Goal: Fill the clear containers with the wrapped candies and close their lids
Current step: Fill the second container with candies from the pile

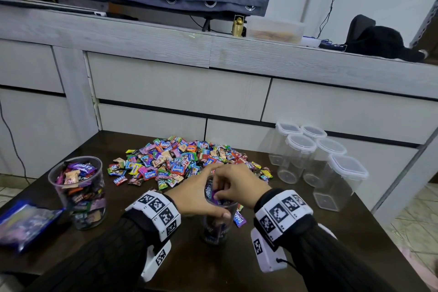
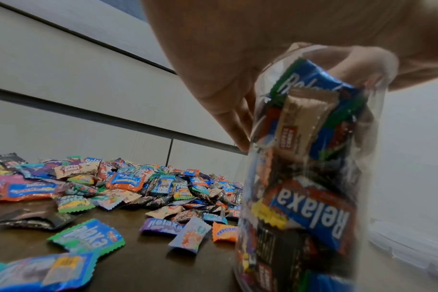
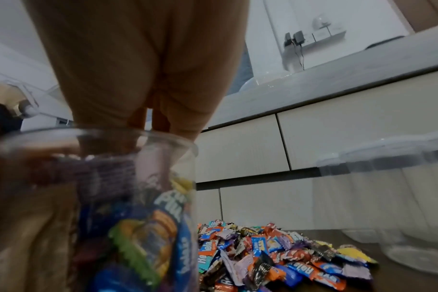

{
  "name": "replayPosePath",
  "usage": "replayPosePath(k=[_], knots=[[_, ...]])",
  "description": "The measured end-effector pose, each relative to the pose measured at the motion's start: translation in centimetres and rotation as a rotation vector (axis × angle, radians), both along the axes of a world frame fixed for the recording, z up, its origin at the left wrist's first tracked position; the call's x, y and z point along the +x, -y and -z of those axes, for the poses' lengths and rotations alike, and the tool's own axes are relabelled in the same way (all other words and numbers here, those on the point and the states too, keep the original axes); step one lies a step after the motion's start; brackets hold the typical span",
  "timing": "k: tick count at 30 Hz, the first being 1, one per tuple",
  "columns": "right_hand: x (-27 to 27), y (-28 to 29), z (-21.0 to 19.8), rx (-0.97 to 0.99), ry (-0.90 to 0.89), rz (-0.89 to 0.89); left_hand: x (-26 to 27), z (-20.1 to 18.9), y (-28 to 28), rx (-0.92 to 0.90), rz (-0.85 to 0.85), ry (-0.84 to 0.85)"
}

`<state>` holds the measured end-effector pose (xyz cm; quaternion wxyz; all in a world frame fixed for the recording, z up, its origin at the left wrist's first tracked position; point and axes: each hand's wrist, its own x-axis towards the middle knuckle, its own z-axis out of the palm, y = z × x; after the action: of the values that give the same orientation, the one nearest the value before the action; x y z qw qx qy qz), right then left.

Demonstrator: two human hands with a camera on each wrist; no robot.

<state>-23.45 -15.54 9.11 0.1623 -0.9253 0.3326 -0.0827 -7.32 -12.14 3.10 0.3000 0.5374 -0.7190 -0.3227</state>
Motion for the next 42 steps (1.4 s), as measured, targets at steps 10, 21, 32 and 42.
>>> replayPosePath(k=[10,21,32,42], knots=[[-2.8,1.0,0.3,0.058,0.450,0.157,0.6,-1.5,-0.5,0.021,-0.028,0.171],[-5.7,2.4,6.9,0.135,-0.151,0.337,7.4,-4.9,-4.8,0.129,-0.064,0.496],[-4.3,2.8,6.8,0.144,-0.159,0.331,11.9,-3.9,-9.3,0.194,-0.288,0.983],[-4.7,2.3,7.0,0.133,-0.197,0.332,13.9,-4.2,-9.3,0.131,-0.239,1.059]])
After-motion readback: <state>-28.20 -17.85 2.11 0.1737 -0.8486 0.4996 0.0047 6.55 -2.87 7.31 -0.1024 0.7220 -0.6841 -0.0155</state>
